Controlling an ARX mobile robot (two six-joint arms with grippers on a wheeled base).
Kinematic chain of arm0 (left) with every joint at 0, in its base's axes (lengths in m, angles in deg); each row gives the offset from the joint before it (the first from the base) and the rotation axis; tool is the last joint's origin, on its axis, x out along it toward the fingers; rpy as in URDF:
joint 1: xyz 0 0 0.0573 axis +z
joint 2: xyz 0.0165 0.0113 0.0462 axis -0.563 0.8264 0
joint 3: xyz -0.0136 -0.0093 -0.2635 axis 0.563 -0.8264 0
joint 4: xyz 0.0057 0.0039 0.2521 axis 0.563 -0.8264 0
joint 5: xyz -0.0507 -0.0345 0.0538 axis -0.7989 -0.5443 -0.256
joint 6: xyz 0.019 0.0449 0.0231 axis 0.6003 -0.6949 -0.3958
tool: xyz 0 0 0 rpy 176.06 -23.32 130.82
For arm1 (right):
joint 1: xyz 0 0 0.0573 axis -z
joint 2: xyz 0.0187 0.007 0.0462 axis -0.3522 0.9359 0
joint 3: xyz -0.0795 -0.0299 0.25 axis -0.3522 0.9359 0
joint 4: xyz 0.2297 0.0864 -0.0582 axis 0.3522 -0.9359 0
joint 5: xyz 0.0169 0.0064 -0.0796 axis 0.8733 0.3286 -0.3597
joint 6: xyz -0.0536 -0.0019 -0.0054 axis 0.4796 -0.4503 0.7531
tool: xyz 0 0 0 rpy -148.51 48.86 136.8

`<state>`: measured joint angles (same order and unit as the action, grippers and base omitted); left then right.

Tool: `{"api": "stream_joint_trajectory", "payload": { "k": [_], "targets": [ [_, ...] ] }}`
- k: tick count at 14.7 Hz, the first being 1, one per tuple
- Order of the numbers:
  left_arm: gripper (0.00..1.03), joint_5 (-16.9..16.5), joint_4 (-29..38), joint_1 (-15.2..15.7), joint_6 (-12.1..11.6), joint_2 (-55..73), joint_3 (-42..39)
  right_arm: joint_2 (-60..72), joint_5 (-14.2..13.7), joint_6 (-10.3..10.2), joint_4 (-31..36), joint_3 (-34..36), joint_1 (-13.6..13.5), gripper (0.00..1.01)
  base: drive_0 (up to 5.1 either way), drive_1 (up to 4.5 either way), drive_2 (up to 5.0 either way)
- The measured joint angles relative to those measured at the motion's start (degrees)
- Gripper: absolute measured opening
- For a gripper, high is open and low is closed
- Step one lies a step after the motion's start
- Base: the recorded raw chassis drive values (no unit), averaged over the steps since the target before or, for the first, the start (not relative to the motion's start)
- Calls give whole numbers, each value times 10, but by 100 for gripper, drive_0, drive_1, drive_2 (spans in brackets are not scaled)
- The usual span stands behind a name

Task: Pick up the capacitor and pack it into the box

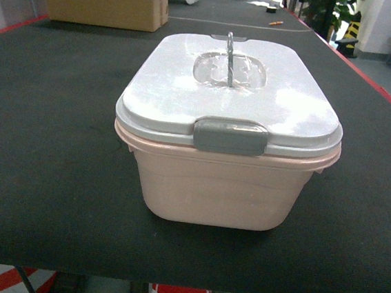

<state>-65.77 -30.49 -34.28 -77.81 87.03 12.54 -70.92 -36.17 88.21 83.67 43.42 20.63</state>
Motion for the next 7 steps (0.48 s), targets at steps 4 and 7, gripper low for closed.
{"api": "stream_joint_trajectory", "payload": {
  "k": [4, 7],
  "targets": [
    [2, 0, 3, 0, 0, 0, 0, 0, 0, 0, 0, 0, 0, 98, 0, 0, 0],
    [17, 0, 0, 0, 0, 0, 0, 0, 0, 0, 0, 0, 0, 98, 0, 0, 0]
  ]
}}
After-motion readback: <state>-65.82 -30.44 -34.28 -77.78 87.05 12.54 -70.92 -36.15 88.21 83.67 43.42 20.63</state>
